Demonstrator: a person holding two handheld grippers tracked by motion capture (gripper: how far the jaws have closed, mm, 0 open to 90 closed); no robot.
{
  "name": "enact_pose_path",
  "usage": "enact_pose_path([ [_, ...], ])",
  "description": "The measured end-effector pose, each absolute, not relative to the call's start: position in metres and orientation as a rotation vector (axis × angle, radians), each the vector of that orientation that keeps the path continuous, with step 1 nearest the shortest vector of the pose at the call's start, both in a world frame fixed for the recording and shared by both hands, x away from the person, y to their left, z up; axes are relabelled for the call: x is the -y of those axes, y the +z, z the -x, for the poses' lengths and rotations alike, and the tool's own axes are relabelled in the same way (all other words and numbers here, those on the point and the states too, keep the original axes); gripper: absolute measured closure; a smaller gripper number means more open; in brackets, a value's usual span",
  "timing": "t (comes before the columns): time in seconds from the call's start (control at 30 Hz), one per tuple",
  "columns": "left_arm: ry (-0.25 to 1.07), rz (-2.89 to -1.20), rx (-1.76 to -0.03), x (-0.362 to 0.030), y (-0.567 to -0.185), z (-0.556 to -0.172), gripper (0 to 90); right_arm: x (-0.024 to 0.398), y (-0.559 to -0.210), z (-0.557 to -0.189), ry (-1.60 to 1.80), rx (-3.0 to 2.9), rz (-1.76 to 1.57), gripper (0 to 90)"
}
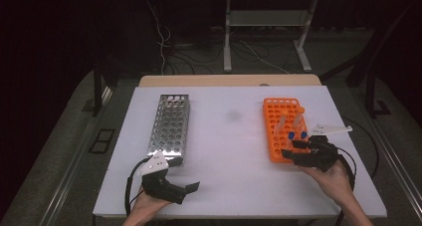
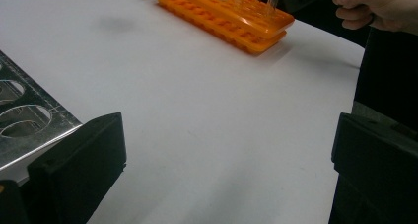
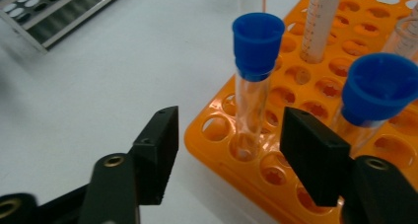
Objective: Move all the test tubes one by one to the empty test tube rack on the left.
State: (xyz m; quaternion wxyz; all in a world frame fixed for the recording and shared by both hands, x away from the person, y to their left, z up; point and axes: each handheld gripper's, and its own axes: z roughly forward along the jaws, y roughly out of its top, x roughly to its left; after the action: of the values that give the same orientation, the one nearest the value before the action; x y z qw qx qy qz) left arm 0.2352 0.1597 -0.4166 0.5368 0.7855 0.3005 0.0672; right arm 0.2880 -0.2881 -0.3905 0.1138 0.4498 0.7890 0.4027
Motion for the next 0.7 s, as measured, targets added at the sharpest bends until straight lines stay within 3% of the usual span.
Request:
enact_pose_path([
  [0.3, 0.157, -1.865, -0.717, -0.16, -0.417, -0.235, 0.0, 0.283, -0.398, -0.295, 1.116, -2.306, -1.334, 56.0],
  [0.53, 0.153, -1.868, -0.715, -0.16, -0.417, -0.235, 0.0, 0.279, -0.401, -0.296, 1.069, -2.292, -1.325, 75.2],
  [0.7, 0.152, -1.863, -0.717, -0.16, -0.417, -0.235, 0.0, 0.277, -0.4, -0.295, 1.051, -2.285, -1.298, 76.2],
])
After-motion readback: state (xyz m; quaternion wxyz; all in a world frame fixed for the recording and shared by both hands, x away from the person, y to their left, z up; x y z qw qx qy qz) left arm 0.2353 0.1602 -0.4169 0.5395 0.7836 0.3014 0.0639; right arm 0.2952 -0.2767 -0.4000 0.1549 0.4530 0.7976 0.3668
